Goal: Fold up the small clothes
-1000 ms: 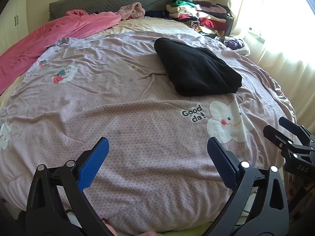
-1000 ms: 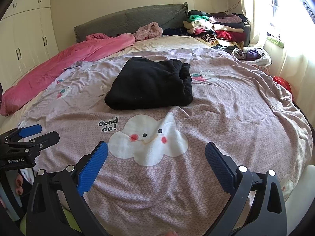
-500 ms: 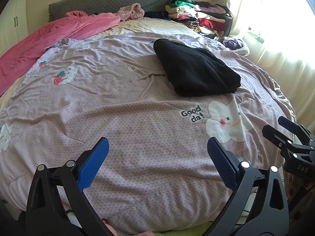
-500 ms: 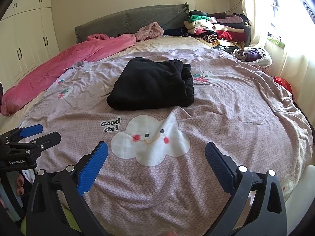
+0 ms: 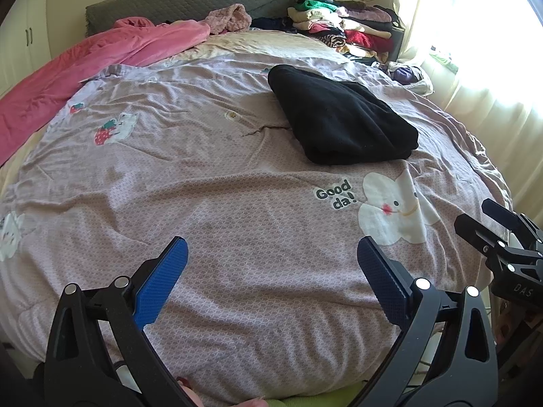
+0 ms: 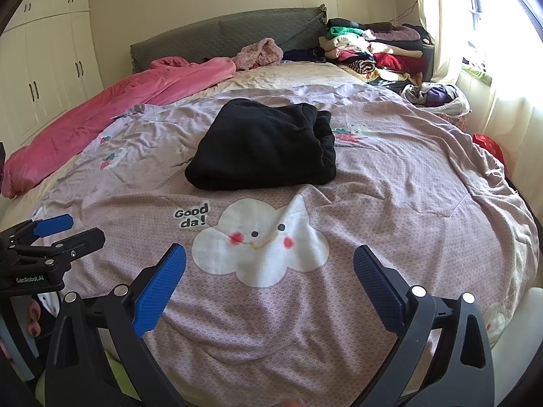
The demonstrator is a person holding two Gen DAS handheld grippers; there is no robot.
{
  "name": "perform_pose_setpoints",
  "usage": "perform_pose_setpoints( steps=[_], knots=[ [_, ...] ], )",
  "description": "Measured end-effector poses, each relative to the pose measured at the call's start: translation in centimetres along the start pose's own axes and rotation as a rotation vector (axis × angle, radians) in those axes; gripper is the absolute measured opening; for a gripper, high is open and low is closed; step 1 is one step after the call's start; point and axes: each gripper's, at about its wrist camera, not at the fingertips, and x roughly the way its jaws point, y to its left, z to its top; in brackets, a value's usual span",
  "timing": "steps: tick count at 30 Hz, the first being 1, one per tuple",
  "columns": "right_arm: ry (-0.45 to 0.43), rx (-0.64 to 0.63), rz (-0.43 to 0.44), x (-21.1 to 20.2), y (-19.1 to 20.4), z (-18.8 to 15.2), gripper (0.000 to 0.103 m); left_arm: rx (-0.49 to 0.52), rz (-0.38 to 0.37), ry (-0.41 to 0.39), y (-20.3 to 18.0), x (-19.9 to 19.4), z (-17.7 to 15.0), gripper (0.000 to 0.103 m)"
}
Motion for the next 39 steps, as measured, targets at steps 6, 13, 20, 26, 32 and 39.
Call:
perform_pose_setpoints(
  steps=[6, 13, 20, 26, 32, 39],
  knots=[
    [-0.001, -0.001, 0.002, 0.05, -0.06, 0.12, 0.099, -0.001, -0.003, 0.0, 0.06, -0.03, -0.01, 0.094],
    [0.001, 0.001, 0.003, 0.09, -0.04, 0.12, 0.099, -0.002, 0.001, -0.001, 0.07, -0.05, -0.01, 0.094],
    [-0.003, -0.004, -0.008, 0.1, 0.05, 0.06, 0.099, -0.004, 0.001, 0.001, 0.17, -0.09, -0.01, 0.094],
    [-0.003, -0.012, -0.016, 0.14, 0.08, -0.1, 0.099, -0.008, 0.002, 0.0, 0.26, -0.2, -0.05, 0.094],
    [-0.003, -0.004, -0.018, 0.05, 0.01, -0.15, 0.099, -0.006, 0.002, 0.0, 0.22, -0.21, -0.06, 0.094],
    [-0.011, 0.006, -0.058, -0.17, -0.56, -0.26, 0.099, -0.006, 0.005, 0.006, 0.28, -0.25, -0.19, 0.094]
  ],
)
